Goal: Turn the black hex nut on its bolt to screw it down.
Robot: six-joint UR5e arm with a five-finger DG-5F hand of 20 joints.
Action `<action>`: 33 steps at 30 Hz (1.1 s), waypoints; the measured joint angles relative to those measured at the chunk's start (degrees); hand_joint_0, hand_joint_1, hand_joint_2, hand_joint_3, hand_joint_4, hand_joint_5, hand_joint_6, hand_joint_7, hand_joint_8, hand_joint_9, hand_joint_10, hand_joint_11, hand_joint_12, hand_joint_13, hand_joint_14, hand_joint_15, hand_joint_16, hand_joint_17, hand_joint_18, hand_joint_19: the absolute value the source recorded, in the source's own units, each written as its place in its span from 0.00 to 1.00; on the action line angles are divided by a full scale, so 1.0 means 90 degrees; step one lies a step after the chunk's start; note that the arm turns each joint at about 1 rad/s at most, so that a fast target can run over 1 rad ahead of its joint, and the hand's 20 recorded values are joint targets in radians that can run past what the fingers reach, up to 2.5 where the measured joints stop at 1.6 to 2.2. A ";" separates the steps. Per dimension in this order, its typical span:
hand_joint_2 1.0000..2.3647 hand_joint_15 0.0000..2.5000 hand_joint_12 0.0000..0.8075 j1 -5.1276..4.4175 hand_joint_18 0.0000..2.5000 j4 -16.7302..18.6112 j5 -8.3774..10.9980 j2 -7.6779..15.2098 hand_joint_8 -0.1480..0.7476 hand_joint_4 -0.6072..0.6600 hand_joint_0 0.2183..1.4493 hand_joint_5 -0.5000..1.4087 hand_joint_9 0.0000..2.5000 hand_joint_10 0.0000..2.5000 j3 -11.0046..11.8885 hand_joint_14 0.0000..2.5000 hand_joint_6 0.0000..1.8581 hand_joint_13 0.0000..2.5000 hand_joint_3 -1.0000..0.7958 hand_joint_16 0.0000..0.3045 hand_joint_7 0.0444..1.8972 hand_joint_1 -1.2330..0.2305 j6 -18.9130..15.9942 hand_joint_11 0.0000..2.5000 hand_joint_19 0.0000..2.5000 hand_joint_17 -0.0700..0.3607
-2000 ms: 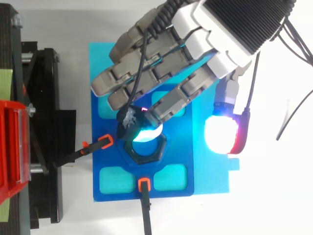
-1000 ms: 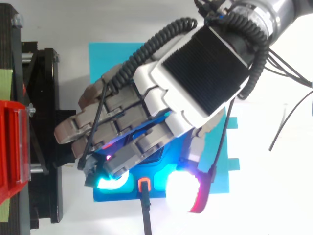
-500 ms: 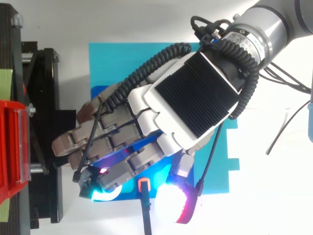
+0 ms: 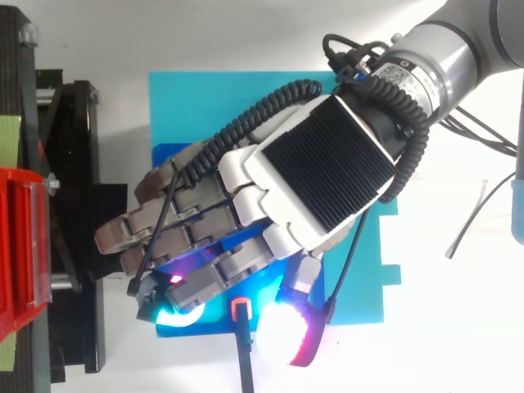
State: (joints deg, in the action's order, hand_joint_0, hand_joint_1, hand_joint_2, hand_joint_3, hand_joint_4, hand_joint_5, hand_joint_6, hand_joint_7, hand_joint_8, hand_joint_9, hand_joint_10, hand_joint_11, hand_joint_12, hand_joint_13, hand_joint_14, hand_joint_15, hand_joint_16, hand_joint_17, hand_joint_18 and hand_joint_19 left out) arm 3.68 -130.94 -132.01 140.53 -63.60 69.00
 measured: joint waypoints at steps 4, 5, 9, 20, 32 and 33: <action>0.00 0.07 0.45 0.0005 0.25 -0.0015 0.0000 0.0000 0.54 0.76 0.21 0.20 0.25 0.00 -0.0003 0.00 0.31 0.23 0.28 0.19 0.51 0.61 0.0038 0.08 0.24 0.47; 0.00 0.07 0.45 0.0007 0.25 -0.0019 0.0000 0.0000 0.54 0.76 0.21 0.20 0.25 0.00 -0.0003 0.00 0.31 0.23 0.28 0.19 0.51 0.61 0.0041 0.08 0.24 0.47; 0.00 0.07 0.45 0.0004 0.25 -0.0067 0.0000 0.0001 0.54 0.76 0.21 0.20 0.25 0.00 -0.0011 0.00 0.32 0.23 0.28 0.19 0.50 0.61 0.0055 0.08 0.24 0.47; 0.00 0.07 0.45 0.0025 0.25 -0.0162 -0.0008 0.0001 0.54 0.76 0.21 0.20 0.25 0.00 -0.0014 0.00 0.32 0.23 0.28 0.19 0.49 0.61 0.0257 0.08 0.24 0.47; 0.00 0.07 0.45 0.0089 0.25 -0.0171 -0.0094 0.0001 0.54 0.76 0.21 0.20 0.24 0.00 -0.0014 0.00 0.33 0.23 0.28 0.19 0.47 0.61 0.0411 0.08 0.24 0.47; 0.00 0.07 0.45 0.0094 0.25 -0.0174 -0.0100 0.0001 0.54 0.76 0.21 0.20 0.24 0.00 -0.0014 0.00 0.33 0.23 0.28 0.19 0.47 0.61 0.0413 0.08 0.24 0.47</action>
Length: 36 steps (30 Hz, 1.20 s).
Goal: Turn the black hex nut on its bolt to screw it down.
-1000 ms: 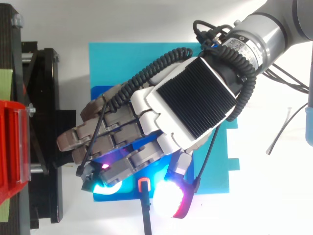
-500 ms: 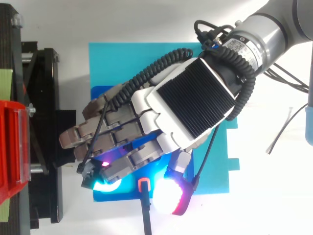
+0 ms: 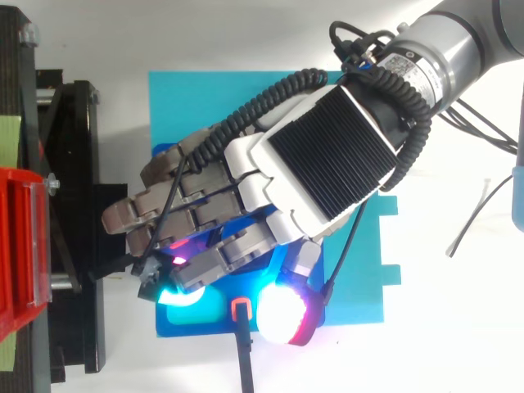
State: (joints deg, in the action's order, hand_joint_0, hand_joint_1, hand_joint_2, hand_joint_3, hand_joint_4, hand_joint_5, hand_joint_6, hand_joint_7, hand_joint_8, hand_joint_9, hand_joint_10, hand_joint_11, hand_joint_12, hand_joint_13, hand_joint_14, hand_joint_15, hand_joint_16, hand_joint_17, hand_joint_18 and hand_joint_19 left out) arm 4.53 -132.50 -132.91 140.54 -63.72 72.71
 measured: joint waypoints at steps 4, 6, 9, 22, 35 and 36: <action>0.00 0.07 0.45 0.0027 0.25 -0.0010 -0.0013 0.0000 0.54 0.76 0.21 0.20 0.25 0.00 0.0000 0.00 0.33 0.23 0.28 0.19 0.47 0.61 -0.0001 0.08 0.24 0.47; 0.00 0.07 0.46 0.0044 0.25 -0.0007 -0.0030 0.0000 0.55 0.76 0.20 0.20 0.25 0.00 0.0000 0.00 0.33 0.23 0.28 0.20 0.47 0.67 -0.0002 0.08 0.24 0.48; 0.00 0.07 0.48 0.0073 0.25 0.0017 -0.0061 0.0000 0.56 0.78 0.18 0.20 0.25 0.00 0.0000 0.00 0.33 0.23 0.28 0.21 0.46 0.71 0.0000 0.09 0.24 0.49; 0.00 0.07 0.51 0.0163 0.25 0.0022 -0.0188 0.0000 0.58 0.80 0.13 0.20 0.24 0.00 0.0000 0.00 0.28 0.23 0.28 0.23 0.52 0.53 -0.0003 0.08 0.24 0.53; 0.00 0.08 0.43 0.0174 0.23 -0.0040 -0.0253 0.0000 0.52 0.74 0.24 0.20 0.24 0.00 -0.0003 0.00 0.28 0.22 0.28 0.18 0.55 0.49 -0.0003 0.09 0.25 0.45; 0.00 0.08 0.43 0.0175 0.23 -0.0049 -0.0258 0.0000 0.52 0.74 0.25 0.20 0.24 0.00 -0.0003 0.00 0.28 0.22 0.28 0.18 0.55 0.49 -0.0003 0.09 0.25 0.45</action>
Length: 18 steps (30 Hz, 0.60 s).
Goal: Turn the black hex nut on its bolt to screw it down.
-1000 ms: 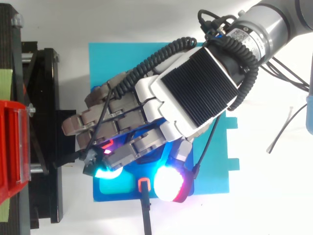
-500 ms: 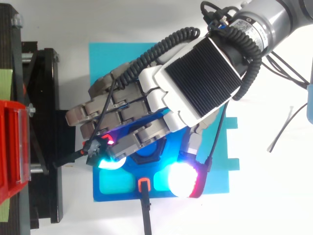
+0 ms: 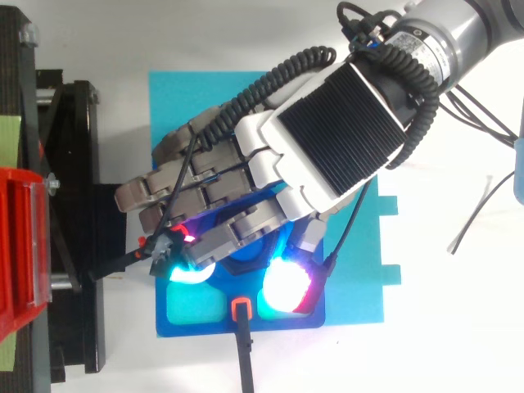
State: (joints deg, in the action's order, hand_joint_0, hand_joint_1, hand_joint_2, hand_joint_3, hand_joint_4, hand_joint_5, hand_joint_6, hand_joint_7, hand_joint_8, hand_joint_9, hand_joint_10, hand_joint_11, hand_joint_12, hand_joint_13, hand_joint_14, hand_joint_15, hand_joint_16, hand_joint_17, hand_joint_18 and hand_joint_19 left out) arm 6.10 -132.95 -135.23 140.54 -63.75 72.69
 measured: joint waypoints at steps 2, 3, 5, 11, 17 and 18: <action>0.00 0.08 0.42 0.0001 0.23 -0.0021 -0.0011 0.0000 0.51 0.74 0.26 0.20 0.24 0.00 0.0001 0.00 0.28 0.22 0.29 0.18 0.55 0.47 0.0001 0.09 0.25 0.45; 0.00 0.08 0.42 0.0001 0.23 -0.0028 -0.0016 0.0000 0.51 0.74 0.27 0.20 0.24 0.00 0.0001 0.00 0.28 0.22 0.29 0.18 0.55 0.46 0.0003 0.09 0.25 0.44; 0.00 0.08 0.42 -0.0001 0.23 -0.0028 -0.0019 0.0000 0.51 0.74 0.27 0.20 0.24 0.00 0.0001 0.00 0.28 0.22 0.30 0.18 0.55 0.46 0.0006 0.08 0.25 0.44; 0.00 0.08 0.41 -0.0002 0.23 -0.0024 -0.0023 0.0000 0.51 0.74 0.27 0.20 0.24 0.00 0.0002 0.00 0.29 0.23 0.28 0.17 0.53 0.44 0.0003 0.09 0.25 0.44; 0.00 0.08 0.41 0.0017 0.24 -0.0017 -0.0041 0.0000 0.51 0.74 0.27 0.20 0.25 0.00 0.0002 0.00 0.30 0.23 0.28 0.17 0.51 0.44 0.0001 0.09 0.25 0.44; 0.00 0.07 0.41 0.0020 0.24 -0.0012 -0.0049 0.0000 0.51 0.74 0.27 0.20 0.25 0.00 0.0002 0.00 0.31 0.23 0.28 0.17 0.51 0.44 0.0001 0.09 0.25 0.44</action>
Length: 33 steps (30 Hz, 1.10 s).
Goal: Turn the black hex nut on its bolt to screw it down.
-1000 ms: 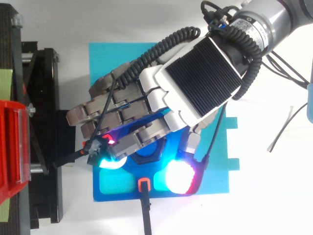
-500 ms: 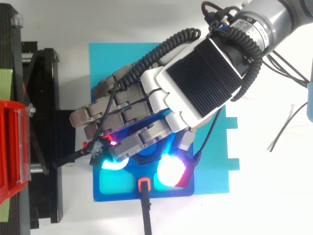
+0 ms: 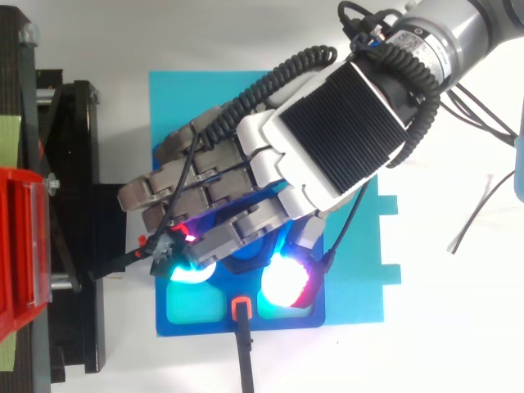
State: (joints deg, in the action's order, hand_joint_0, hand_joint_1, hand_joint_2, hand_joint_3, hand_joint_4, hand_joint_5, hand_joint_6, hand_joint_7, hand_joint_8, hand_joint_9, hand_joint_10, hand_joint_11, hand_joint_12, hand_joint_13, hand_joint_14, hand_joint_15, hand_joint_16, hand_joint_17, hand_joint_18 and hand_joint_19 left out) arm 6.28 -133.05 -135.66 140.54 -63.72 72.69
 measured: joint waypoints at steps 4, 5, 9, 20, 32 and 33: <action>0.00 0.07 0.40 0.0010 0.25 0.0048 -0.0019 0.0000 0.51 0.74 0.29 0.20 0.25 0.00 0.0000 0.00 0.32 0.23 0.29 0.17 0.48 0.44 -0.0001 0.09 0.25 0.43; 0.00 0.08 0.40 0.0012 0.25 0.0069 -0.0020 0.0000 0.51 0.73 0.30 0.20 0.25 0.00 0.0000 0.00 0.33 0.23 0.31 0.17 0.47 0.44 -0.0001 0.09 0.25 0.43; 0.00 0.08 0.40 0.0020 0.24 0.0168 -0.0029 -0.0001 0.51 0.73 0.32 0.20 0.25 0.00 0.0000 0.00 0.34 0.23 0.33 0.17 0.46 0.43 -0.0001 0.09 0.25 0.43; 0.00 0.08 0.39 0.0033 0.25 0.0213 -0.0069 0.0000 0.50 0.73 0.33 0.20 0.25 0.00 0.0000 0.00 0.34 0.23 0.33 0.17 0.45 0.43 0.0000 0.09 0.25 0.43; 0.00 0.07 0.45 0.0043 0.26 0.0179 -0.0063 0.0000 0.55 0.78 0.20 0.20 0.26 0.00 0.0000 0.00 0.34 0.24 0.28 0.19 0.44 0.53 0.0001 0.09 0.25 0.47; 0.00 0.07 0.46 0.0047 0.27 0.0179 -0.0063 0.0000 0.56 0.79 0.18 0.20 0.26 0.00 0.0000 0.00 0.34 0.24 0.28 0.20 0.44 0.55 0.0001 0.09 0.24 0.48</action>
State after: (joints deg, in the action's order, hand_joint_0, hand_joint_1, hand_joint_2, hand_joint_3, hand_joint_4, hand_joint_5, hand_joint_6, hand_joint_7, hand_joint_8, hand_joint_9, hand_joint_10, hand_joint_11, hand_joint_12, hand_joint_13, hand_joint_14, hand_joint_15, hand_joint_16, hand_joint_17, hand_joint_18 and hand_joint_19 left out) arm 6.70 -131.44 -136.23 140.54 -63.72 72.70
